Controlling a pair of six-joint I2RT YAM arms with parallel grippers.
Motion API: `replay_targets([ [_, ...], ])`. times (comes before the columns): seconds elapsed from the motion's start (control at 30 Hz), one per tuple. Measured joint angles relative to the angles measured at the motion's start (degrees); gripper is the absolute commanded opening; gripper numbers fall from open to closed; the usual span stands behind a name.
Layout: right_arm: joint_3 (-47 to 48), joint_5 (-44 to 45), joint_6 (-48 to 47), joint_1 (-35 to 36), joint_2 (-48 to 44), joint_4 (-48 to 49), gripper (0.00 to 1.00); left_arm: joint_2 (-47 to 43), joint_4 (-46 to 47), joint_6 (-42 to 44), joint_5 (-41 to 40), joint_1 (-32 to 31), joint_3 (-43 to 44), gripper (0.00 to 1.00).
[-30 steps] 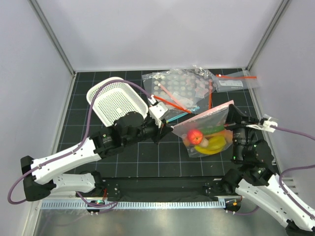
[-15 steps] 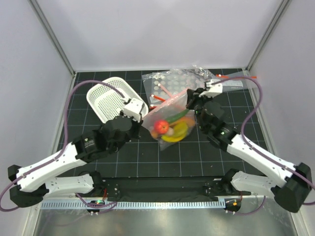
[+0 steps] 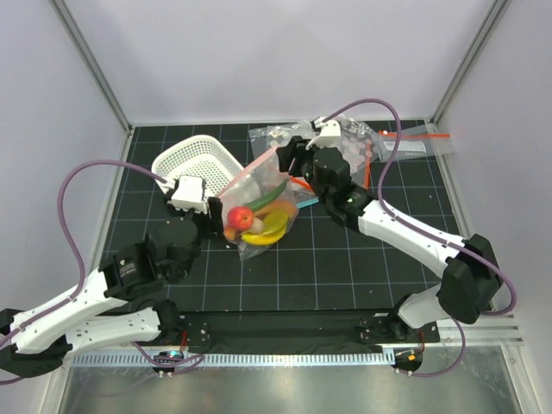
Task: Place the food in the zip-top bag and seal the zipper
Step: Place the zipper food storage bag at the center of the board, then reset both arms
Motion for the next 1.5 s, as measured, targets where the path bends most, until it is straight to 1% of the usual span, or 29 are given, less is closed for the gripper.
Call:
replay_targets([
  [0.03, 0.44, -0.33, -0.35, -0.02, 0.09, -0.7, 0.73, 0.31, 0.22, 0.11, -1.42, 0.0, -0.09, 0.81],
  [0.07, 1.07, -0.57, -0.46, -0.09, 0.11, -1.57, 0.76, 0.63, 0.66, 0.35, -2.82, 0.0, -0.11, 0.99],
  [0.1, 1.99, -0.79, -0.57, -0.13, 0.13, -2.82, 0.78, 1.01, 0.85, 0.74, -4.11, 0.0, -0.11, 1.0],
  [0.13, 2.93, -0.79, -0.76, -0.13, 0.13, -4.11, 0.81, 1.36, 1.09, 0.46, -5.25, 0.0, -0.13, 1.0],
  [0.17, 4.09, -0.79, -0.79, -0.13, 0.09, -5.35, 0.88, 1.6, 1.25, 0.37, -6.21, 0.0, -0.13, 1.0],
  [0.27, 5.4, -0.68, -1.25, -0.15, -1.62, -8.37, 0.95, 1.9, 1.25, 0.39, -7.5, 0.0, -0.33, 1.0],
  [0.33, 4.52, 0.04, -1.84, -0.15, -4.46, -11.47, 0.97, 0.52, 1.95, 0.31, -8.15, 0.0, -1.18, 1.0],
  [0.37, 3.85, 0.63, -1.99, -0.15, -6.43, -12.94, 1.0, -0.61, 2.47, 0.28, -8.37, 0.0, -1.86, 1.0],
  [0.43, 1.46, 2.8, -1.99, -0.13, -12.28, -16.13, 0.99, -3.52, 4.39, 0.26, -8.46, 0.0, -3.72, 1.0],
  [0.5, -1.75, 5.6, -1.55, -0.13, -19.5, -18.86, 1.0, -6.6, 6.99, 0.11, -8.09, 0.0, -6.01, 1.0],
  [0.67, -14.49, 10.88, 0.48, -0.28, -36.89, -18.86, 1.0, -14.27, 13.49, -0.85, -4.98, 0.02, -11.67, 1.0],
  [0.77, -23.5, 13.35, 2.67, -0.28, -44.59, -16.9, 1.0, -18.03, 18.53, -1.16, -2.95, 0.02, -16.06, 1.0],
  [0.83, -29.33, 14.4, 4.0, -0.33, -47.34, -15.13, 1.0, -19.65, 21.75, -1.03, -1.92, 0.02, -19.17, 1.0],
  [0.93, -34.58, 15.34, 5.97, -0.37, -47.5, -14.91, 1.0, -20.5, 26.8, -0.46, -0.74, 0.02, -23.32, 1.0],
  [1.03, -34.95, 16.04, 6.88, -0.37, -44.63, -14.58, 1.0, -19.8, 29.88, 1.03, -0.13, 0.02, -25.51, 1.0],
  [1.27, -34.91, 16.44, 7.87, -0.37, -40.46, -13.25, 1.0, -16.92, 33.86, 4.11, -1.01, 0.02, -25.64, 1.0],
  [1.5, -34.91, 17.09, 9.09, -0.37, -40.19, -12.63, 1.0, -16.61, 35.04, 5.16, -1.05, 0.02, -25.64, 1.0],
])
